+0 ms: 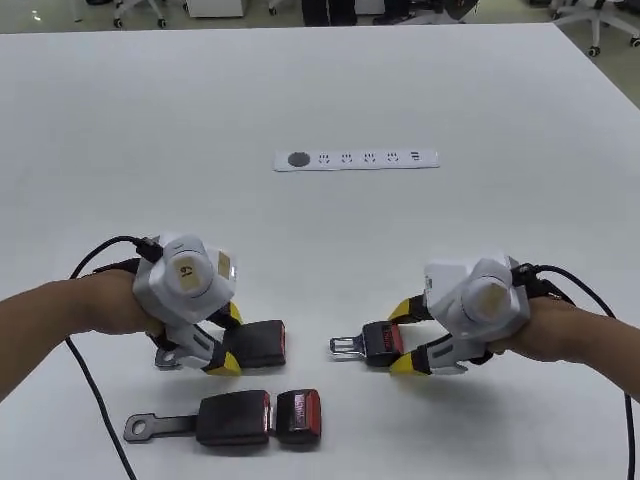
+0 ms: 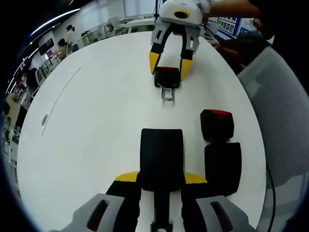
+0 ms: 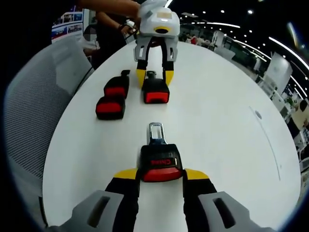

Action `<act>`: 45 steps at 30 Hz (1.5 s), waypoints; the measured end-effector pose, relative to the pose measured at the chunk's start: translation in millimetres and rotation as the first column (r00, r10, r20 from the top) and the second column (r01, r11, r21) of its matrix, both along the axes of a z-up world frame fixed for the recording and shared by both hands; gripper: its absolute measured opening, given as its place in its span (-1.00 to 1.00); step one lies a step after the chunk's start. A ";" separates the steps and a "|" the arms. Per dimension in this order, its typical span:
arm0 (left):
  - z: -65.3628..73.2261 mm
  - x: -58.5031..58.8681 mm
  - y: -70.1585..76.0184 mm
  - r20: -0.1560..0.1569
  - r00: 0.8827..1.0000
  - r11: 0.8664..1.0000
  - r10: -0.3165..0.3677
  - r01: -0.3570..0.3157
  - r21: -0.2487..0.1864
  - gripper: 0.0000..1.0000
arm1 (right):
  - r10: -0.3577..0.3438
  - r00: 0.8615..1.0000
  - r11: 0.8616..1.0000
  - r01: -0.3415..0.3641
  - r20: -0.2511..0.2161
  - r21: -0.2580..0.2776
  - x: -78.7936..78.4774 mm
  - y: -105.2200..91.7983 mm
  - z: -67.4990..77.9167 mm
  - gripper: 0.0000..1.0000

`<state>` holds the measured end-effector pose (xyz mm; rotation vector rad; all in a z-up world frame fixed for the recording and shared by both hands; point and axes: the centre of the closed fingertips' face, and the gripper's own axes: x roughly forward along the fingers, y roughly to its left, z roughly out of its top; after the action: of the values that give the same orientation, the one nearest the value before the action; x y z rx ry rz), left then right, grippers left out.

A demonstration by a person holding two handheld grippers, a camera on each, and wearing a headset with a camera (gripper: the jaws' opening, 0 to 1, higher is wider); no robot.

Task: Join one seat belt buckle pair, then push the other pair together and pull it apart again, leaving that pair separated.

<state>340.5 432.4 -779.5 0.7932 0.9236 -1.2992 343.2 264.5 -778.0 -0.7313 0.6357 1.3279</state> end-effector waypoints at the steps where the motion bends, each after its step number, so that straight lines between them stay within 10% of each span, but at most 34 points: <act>1: -0.7 0.4 0.6 -0.001 1.000 1.000 -0.003 0.003 -0.001 -0.34 | -0.002 1.000 1.000 0.002 -0.003 -0.001 -0.1 0.0 -0.2 -0.37; 45: -3.8 -0.6 1.7 -0.018 1.000 1.000 -0.012 0.012 0.004 -0.36 | -0.017 0.999 0.999 0.018 -0.046 0.028 0.5 55.5 0.9 -0.40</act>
<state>340.0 434.1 -783.4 0.7924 0.9375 -1.3170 343.7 320.0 -777.2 -0.6725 0.6566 1.3383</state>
